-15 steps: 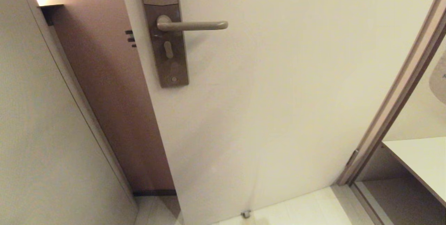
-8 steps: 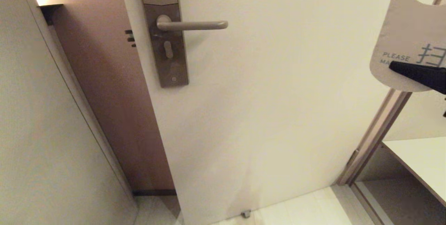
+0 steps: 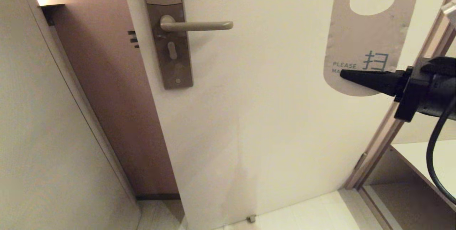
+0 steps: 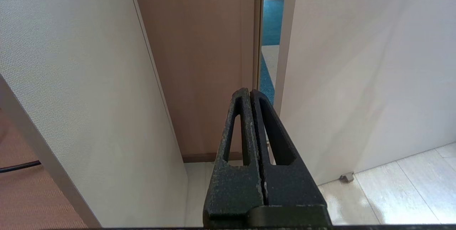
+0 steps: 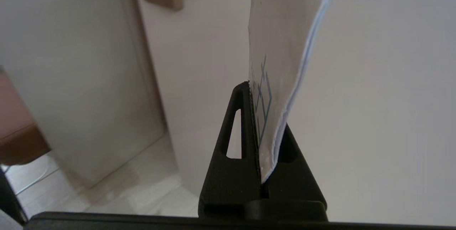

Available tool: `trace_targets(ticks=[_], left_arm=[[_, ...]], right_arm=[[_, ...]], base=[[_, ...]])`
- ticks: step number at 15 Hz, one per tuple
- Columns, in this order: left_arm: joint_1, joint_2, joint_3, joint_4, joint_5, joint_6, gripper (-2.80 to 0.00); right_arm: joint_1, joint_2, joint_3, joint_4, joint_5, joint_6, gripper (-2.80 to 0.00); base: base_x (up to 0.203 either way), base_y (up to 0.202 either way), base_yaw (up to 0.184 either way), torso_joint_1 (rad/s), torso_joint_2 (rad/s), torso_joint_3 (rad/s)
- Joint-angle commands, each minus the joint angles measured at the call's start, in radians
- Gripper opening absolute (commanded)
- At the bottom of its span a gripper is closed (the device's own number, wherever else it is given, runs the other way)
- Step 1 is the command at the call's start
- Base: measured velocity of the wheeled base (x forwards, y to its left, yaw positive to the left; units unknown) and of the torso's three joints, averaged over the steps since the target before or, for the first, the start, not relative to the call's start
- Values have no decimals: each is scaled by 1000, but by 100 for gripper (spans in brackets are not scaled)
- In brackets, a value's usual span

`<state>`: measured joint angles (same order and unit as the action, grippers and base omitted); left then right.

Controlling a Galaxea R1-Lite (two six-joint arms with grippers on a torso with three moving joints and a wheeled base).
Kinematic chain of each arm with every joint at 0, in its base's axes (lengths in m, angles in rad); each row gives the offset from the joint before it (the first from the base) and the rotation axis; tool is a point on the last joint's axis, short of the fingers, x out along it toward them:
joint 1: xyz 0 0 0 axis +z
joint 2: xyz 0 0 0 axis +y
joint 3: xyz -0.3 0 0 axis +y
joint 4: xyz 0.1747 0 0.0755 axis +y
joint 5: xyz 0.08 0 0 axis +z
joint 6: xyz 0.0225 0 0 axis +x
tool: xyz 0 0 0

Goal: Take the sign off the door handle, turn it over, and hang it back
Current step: Hang the sign back with the other side facing out

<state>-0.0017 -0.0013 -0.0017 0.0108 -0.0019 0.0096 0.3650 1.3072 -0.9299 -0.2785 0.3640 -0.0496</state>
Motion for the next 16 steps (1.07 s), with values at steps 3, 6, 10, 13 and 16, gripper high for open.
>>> trace_targets(ticks=[3, 6, 10, 13, 16], left_arm=[[0, 1, 0, 0, 0, 0, -280], [0, 1, 0, 0, 1, 0, -280], [0, 1, 0, 0, 0, 0, -280], [0, 1, 0, 0, 0, 0, -280], [0, 1, 0, 0, 0, 0, -280]], right_arm=[[85, 116, -77, 0, -12, -1, -280], [122, 190, -139, 3, -53, 2, -280], [173, 266, -209, 5, -125, 5, -280], [206, 329, -263, 5, -208, 5, -280], [239, 383, -337, 4, -269, 5, -280]], base=[[0, 0, 0, 0, 0, 0], [0, 0, 0, 0, 0, 0], [0, 0, 0, 0, 0, 0], [0, 0, 0, 0, 0, 0], [0, 0, 0, 0, 0, 0]])
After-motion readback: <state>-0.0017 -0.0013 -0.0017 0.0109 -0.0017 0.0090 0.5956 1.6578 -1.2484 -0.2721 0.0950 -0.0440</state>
